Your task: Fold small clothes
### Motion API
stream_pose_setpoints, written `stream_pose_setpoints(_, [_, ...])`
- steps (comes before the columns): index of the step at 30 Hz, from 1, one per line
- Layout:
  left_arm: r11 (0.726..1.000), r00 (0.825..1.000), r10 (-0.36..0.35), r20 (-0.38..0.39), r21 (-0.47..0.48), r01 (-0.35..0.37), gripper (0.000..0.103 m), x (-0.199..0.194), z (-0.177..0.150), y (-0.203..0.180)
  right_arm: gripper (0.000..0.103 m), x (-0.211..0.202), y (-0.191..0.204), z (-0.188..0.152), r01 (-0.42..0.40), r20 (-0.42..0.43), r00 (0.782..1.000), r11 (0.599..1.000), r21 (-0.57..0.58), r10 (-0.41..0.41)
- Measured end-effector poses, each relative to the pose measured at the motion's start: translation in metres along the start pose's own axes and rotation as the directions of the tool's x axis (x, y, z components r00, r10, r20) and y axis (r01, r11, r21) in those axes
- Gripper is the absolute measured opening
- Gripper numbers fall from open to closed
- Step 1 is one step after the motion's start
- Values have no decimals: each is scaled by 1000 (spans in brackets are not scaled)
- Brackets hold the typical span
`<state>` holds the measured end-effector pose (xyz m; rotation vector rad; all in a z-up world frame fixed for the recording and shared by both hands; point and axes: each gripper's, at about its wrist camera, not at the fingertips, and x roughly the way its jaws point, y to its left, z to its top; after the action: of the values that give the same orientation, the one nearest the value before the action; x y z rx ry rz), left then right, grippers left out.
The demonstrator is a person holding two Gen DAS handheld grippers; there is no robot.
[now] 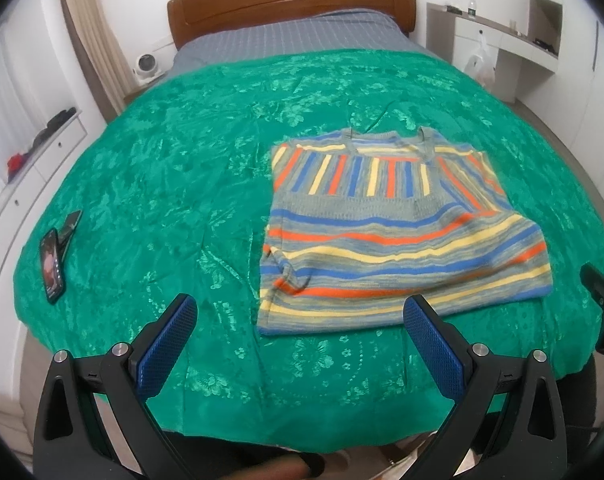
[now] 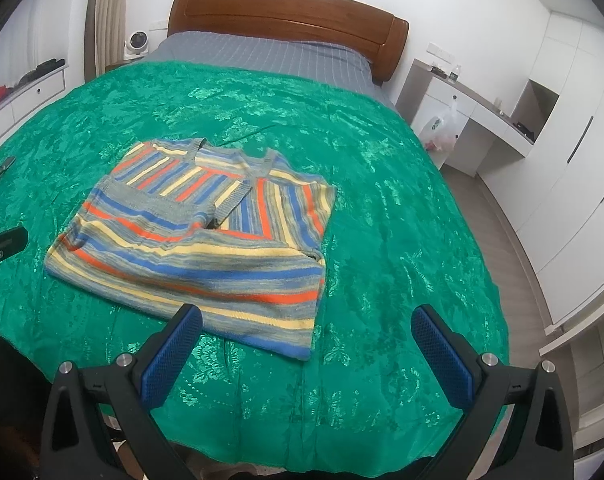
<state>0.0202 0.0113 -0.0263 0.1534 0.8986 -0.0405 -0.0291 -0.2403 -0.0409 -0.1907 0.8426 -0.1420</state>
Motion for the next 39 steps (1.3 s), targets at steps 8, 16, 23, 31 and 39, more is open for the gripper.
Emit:
stream_pose_setpoints(8, [1000, 1000, -3, -1, -4, 3, 103, 2, -1, 2, 103, 1, 0, 3, 2, -1, 1000, 1000, -1, -2])
stream_pose_setpoints(16, [1000, 1000, -5, 0, 5, 5, 103, 2, -2, 1, 103, 1, 0, 2, 2, -6, 1000, 1000, -1, -2])
stream_pose_setpoints(23, [999, 999, -37, -9, -25, 36, 103, 6, 0, 9, 103, 0, -3, 1, 8, 2, 1000, 1000, 6, -8])
stream_pose_setpoints(31, [987, 984, -161, -82, -17, 160, 103, 55, 10, 37, 103, 10, -30, 8, -63, 62, 996, 997, 49, 60])
stream_pose_setpoints(39, [974, 954, -226, -199, -32, 224, 101, 155, 38, 52, 95, 122, -61, 20, -407, -62, 908, 908, 99, 414])
